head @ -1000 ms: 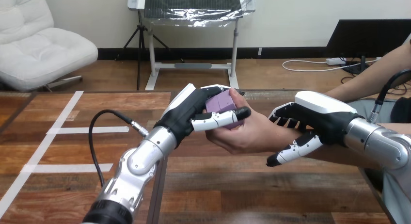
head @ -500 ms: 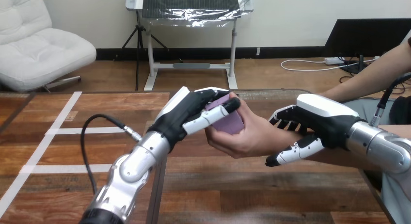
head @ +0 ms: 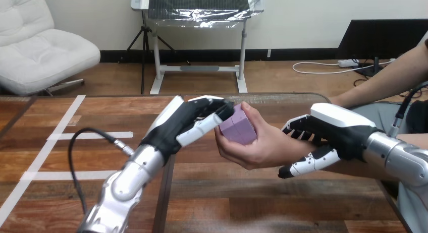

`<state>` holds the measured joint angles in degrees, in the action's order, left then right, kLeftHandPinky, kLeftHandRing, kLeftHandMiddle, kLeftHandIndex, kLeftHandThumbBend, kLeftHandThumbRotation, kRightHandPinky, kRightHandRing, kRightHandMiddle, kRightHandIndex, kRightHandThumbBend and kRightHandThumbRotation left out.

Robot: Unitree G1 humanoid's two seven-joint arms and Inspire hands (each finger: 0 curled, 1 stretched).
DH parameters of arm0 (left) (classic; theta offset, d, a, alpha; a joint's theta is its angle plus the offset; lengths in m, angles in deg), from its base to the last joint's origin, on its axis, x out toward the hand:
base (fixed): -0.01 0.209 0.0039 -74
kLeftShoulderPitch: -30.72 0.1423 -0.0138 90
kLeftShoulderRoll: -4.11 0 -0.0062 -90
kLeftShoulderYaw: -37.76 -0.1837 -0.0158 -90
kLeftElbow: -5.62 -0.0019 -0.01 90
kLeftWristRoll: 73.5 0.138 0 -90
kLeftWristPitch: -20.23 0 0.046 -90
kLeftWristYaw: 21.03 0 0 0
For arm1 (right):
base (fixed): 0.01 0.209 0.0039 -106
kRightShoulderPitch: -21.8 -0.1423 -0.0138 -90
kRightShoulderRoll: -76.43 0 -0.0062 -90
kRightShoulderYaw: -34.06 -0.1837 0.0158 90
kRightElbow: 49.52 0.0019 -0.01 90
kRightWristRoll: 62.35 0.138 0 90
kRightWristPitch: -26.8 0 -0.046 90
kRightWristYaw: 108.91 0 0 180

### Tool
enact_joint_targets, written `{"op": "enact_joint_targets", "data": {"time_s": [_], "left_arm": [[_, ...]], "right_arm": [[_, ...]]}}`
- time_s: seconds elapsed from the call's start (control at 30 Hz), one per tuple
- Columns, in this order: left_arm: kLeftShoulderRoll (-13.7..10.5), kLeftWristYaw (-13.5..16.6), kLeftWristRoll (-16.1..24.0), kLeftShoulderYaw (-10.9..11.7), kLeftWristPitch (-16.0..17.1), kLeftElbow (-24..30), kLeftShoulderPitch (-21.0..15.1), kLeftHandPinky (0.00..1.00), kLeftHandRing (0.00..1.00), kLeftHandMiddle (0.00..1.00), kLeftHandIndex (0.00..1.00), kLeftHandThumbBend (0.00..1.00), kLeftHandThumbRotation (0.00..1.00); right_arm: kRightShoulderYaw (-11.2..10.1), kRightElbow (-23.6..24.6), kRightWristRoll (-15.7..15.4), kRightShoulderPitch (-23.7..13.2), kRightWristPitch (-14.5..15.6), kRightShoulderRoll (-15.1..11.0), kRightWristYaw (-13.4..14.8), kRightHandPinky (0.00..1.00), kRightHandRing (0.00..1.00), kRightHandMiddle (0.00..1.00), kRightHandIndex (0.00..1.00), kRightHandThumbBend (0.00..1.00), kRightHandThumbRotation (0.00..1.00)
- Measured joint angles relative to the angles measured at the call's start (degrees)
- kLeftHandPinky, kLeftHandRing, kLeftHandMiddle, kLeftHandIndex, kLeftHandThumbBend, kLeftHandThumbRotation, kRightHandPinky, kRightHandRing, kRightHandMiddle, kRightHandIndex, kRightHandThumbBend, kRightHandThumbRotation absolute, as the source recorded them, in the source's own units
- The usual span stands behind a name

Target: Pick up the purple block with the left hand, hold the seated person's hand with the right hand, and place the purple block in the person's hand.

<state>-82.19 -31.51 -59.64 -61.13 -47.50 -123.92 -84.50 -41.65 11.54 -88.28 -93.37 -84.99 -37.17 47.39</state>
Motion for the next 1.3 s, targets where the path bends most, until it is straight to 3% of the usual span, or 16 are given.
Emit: {"op": "enact_joint_targets", "data": {"time_s": [0.33,0.57,1.07,1.3], "left_arm": [[-0.99,2.27,-0.02,1.34,0.00,4.12,4.11,0.75,0.80,0.78,0.75,0.71,0.91],[-1.07,4.52,-0.01,2.23,0.00,7.73,7.46,0.75,0.82,0.80,0.78,0.68,0.92],[-0.62,7.64,-1.67,5.07,-0.27,19.46,16.76,0.76,0.81,0.81,0.79,0.66,0.95],[-0.23,8.12,-4.19,6.63,-0.22,25.44,21.49,0.75,0.81,0.81,0.78,0.62,0.95]], "right_arm": [[-1.18,0.03,1.55,1.49,-0.60,-0.15,1.55,0.57,0.70,0.72,0.75,0.82,0.46],[-2.50,0.05,4.57,2.59,-0.67,-0.05,1.85,0.61,0.75,0.78,0.81,0.81,0.47],[-6.23,-2.89,16.30,4.75,-5.76,2.29,0.19,0.75,0.87,0.91,0.92,0.87,0.72],[-8.06,-5.37,20.96,5.31,-8.77,4.24,0.03,0.79,0.89,0.92,0.93,0.88,0.76]]}}
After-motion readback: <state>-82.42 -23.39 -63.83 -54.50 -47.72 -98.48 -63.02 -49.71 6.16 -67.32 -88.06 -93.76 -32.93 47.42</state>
